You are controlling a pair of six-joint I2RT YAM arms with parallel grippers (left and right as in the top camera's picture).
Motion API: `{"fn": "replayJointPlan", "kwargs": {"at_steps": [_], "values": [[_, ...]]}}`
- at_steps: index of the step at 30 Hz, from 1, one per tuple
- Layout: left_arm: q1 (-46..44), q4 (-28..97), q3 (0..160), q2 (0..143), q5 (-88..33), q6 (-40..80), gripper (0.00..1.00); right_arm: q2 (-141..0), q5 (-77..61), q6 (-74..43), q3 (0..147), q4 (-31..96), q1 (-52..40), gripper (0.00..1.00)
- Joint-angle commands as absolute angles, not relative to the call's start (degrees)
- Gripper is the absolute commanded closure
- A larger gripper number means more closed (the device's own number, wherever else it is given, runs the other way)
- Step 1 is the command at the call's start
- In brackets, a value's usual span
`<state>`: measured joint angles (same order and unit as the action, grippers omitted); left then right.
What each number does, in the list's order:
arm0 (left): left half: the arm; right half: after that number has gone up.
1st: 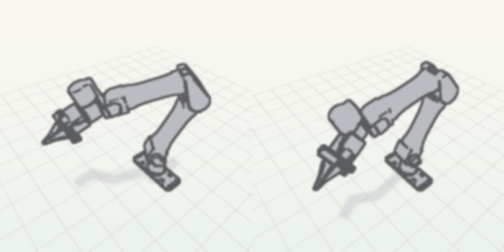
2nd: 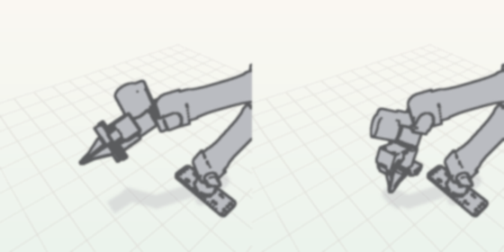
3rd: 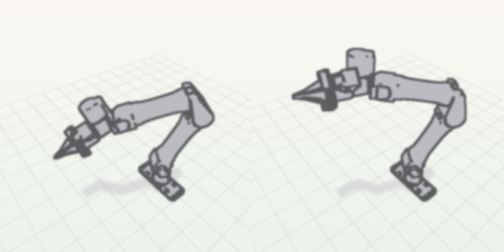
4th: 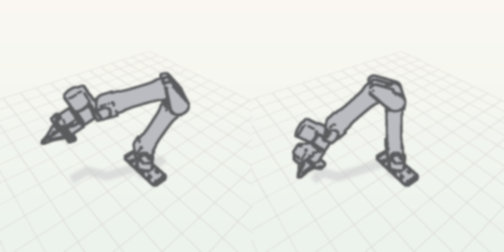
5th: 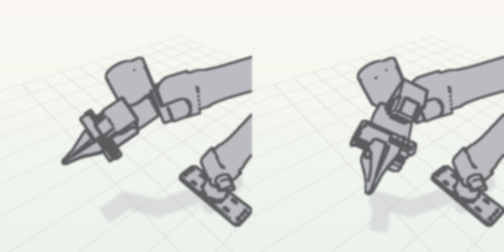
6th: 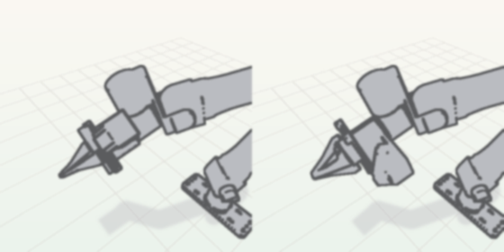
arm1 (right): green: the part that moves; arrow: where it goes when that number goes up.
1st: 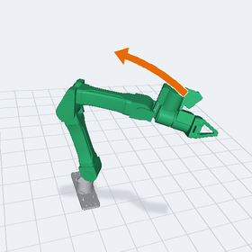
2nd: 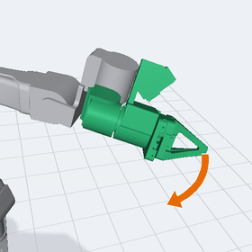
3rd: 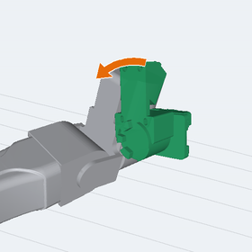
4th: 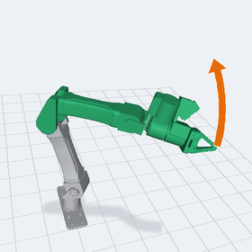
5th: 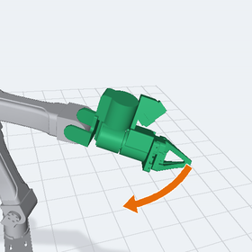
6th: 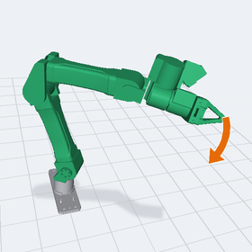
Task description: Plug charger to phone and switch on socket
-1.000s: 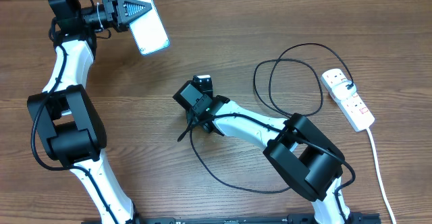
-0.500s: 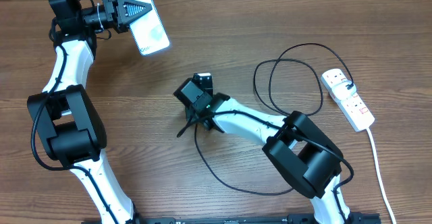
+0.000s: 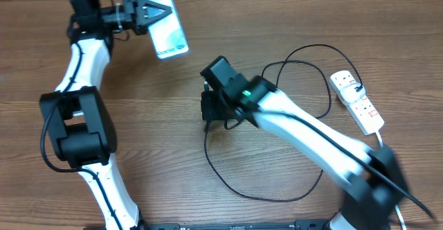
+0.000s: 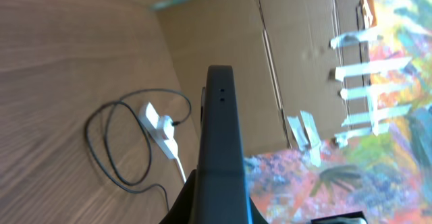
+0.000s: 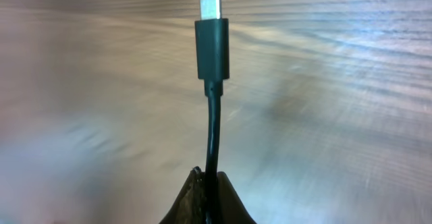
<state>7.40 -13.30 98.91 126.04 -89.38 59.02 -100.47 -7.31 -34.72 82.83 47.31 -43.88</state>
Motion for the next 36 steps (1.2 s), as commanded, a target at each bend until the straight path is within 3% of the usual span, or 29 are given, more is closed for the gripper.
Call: {"fn": "replayJointPlan", "kwargs": {"at_steps": [1,6,16,36], "values": [[3.2,-13.5,99.46,125.25,-90.54,58.28,0.96,-93.12,-10.11,-35.33,81.95,48.53,-47.33,0.96],[-1.21,-13.82,99.46,125.25,-90.56,59.33,0.96,-91.13,-3.6,-41.19,77.6,47.33,-51.7,0.96],[-1.23,-13.69,99.48,125.25,-90.59,61.54,0.96,-91.13,1.45,-40.32,76.4,42.98,-49.71,0.96],[-1.21,-13.72,99.46,125.25,-90.56,61.54,0.96,-91.42,-9.43,-36.75,76.4,32.93,-42.76,0.96]]}}
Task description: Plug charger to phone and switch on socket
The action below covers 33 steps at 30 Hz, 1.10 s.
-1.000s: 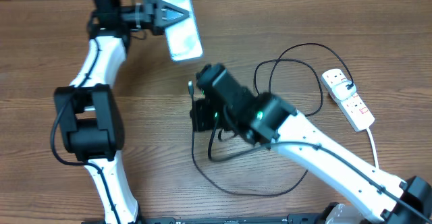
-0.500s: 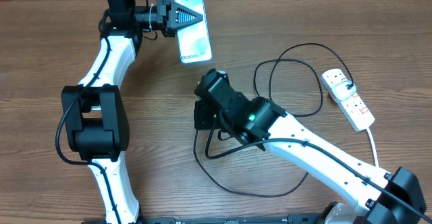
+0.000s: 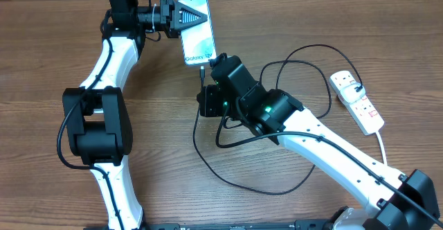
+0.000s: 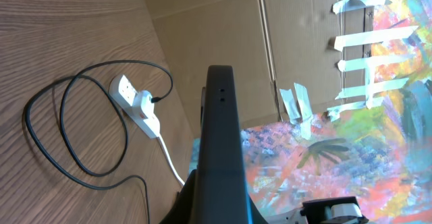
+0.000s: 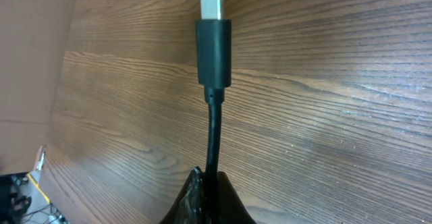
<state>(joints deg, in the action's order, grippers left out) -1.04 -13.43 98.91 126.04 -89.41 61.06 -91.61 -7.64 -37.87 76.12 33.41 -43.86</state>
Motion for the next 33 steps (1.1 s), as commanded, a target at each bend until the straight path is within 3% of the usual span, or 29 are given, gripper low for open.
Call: {"fn": "replayJointPlan", "kwargs": {"at_steps": [1,33], "values": [[-1.21,-13.72,99.46,125.25,-90.56,61.56,0.96,-91.48,-10.09,-36.53,76.4,32.91,-42.5,0.96],[-1.56,-13.74,99.46,125.25,-90.56,60.71,0.96,-94.0,-15.55,-33.95,76.47,30.7,-40.77,0.96]]}}
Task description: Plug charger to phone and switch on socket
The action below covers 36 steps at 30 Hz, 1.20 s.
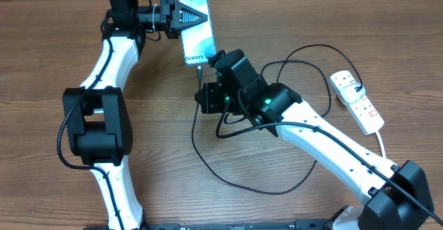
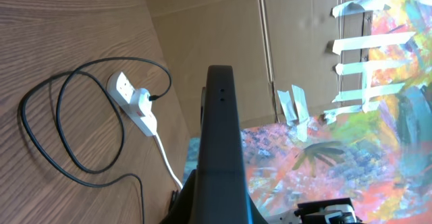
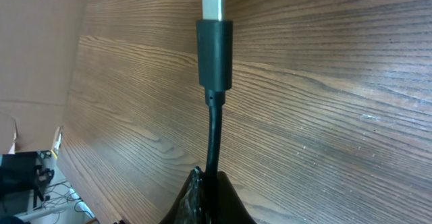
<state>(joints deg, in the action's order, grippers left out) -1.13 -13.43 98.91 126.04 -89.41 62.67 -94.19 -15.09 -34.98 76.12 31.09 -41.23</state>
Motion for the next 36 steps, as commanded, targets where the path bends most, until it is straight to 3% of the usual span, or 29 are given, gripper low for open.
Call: {"fn": "replayJointPlan", "kwargs": {"at_steps": [1,36], "values": [[-1.54,-13.74,99.46,125.25,-90.56,60.36,0.96,-94.0,-15.55,-33.95,76.47,30.72,-40.77,0.96],[-1.52,-13.72,99.46,125.25,-90.56,60.88,0.96,-94.0,-16.64,-32.93,76.55,30.72,-39.18,0.96]]}}
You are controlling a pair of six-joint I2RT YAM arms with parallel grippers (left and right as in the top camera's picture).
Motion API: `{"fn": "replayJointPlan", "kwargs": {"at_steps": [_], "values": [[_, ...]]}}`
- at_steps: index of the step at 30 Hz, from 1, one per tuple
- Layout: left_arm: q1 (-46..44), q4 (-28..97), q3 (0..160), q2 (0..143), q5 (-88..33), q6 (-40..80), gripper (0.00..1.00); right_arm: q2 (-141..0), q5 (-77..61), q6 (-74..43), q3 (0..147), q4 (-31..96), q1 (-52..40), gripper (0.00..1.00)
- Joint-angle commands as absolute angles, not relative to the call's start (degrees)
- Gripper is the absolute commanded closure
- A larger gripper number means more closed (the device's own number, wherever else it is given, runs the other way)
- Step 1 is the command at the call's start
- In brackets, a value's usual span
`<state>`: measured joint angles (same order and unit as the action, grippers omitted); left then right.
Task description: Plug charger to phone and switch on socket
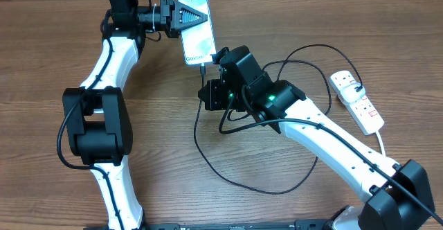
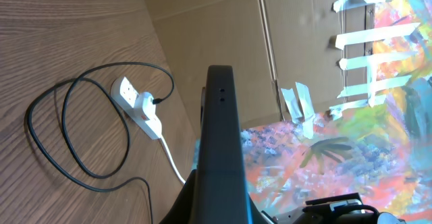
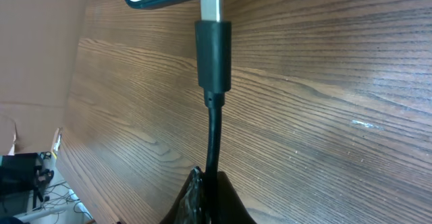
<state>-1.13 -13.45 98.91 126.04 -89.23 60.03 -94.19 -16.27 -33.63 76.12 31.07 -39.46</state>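
My left gripper (image 1: 181,15) is shut on the phone (image 1: 197,40), held above the table at the back, its lit screen facing up. In the left wrist view the phone (image 2: 221,129) shows edge-on between the fingers. My right gripper (image 1: 206,77) is shut on the black charger cable (image 3: 212,140). The plug (image 3: 213,55) stands up from the fingers, its metal tip touching the phone's bottom edge. The white socket strip (image 1: 356,102) lies at the far right with a charger plugged in.
The black cable (image 1: 242,181) loops across the middle of the wooden table (image 1: 55,64) and back to the strip (image 2: 138,106). Cardboard walls and a colourful sheet (image 2: 337,136) stand behind the table.
My right gripper has moved up toward the phone with the plug. The plug's tip, then short of the phone, now touches the phone's bottom edge. The left gripper and phone hold still.
At first my left gripper held the phone at the far left back, and my right held the plug mid-table. Then the phone stood further right, the plug just under it. The plug has closed in and now meets the phone's bottom edge.
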Motion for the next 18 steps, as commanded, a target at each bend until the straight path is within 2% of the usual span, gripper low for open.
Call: {"fn": "replayJointPlan", "kwargs": {"at_steps": [1,18], "values": [[-1.52,-13.72,99.48,125.25,-90.56,60.9,0.96,-94.0,-16.67,-32.93,76.55,30.72,-39.18,0.96],[-1.52,-13.74,99.48,125.25,-90.56,61.93,0.96,-94.0,-18.83,-32.95,76.55,28.75,-38.81,0.96]]}}
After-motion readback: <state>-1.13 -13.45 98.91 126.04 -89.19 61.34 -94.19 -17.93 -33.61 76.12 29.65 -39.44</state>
